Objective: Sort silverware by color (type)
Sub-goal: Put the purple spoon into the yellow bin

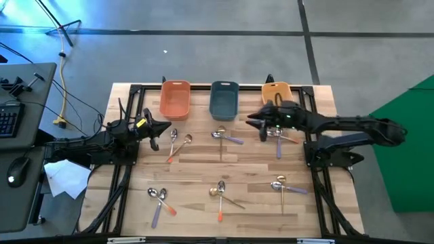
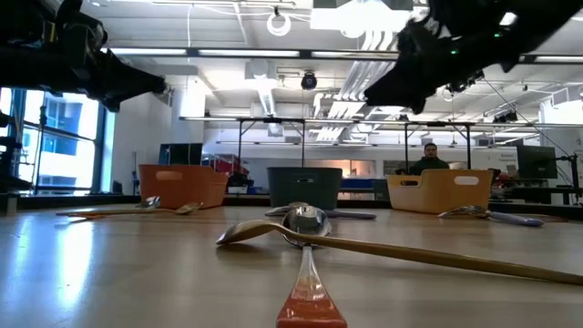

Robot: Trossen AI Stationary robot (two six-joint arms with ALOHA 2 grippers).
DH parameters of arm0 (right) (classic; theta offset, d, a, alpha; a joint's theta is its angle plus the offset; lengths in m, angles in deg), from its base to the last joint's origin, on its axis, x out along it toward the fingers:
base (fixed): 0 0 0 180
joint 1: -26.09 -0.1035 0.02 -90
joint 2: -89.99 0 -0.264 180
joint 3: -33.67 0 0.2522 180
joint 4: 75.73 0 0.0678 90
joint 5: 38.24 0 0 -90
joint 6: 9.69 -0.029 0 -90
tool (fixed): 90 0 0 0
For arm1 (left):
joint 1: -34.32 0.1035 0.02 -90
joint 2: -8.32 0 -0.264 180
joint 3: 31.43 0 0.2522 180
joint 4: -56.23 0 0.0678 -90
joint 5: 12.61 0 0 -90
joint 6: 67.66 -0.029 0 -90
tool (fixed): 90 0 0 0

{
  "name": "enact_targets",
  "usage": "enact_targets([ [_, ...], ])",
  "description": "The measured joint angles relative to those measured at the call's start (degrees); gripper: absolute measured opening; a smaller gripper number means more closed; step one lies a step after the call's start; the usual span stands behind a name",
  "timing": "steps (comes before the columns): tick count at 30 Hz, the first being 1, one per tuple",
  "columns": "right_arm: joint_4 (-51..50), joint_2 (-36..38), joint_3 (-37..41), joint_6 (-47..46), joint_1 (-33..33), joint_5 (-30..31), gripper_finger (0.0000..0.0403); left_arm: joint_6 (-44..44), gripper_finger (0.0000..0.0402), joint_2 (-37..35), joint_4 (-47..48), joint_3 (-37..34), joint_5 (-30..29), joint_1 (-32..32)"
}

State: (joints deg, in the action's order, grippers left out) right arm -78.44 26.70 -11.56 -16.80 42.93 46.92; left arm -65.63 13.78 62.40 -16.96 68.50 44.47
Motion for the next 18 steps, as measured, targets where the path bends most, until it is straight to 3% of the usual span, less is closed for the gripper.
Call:
enact_targets([
  [6, -1.11, -11.01, -6.25, 0.28, -4.84, 0.39, 0.0179, 0.32, 0.0003, 0.00, 0.02, -0.01, 0.86, 0.00],
  [12, -5.63, -20.82, -11.89, -0.61, -9.07, 4.02, 0.0183, 0.34, 0.0003, 0.00, 0.09, -0.01, 0.86, -0.04],
  [18, -16.62, -31.04, -21.16, -1.87, -9.90, 6.99, 0.0183, 0.92, 0.0003, 0.00, 0.38, 0.00, 0.86, -0.04],
])
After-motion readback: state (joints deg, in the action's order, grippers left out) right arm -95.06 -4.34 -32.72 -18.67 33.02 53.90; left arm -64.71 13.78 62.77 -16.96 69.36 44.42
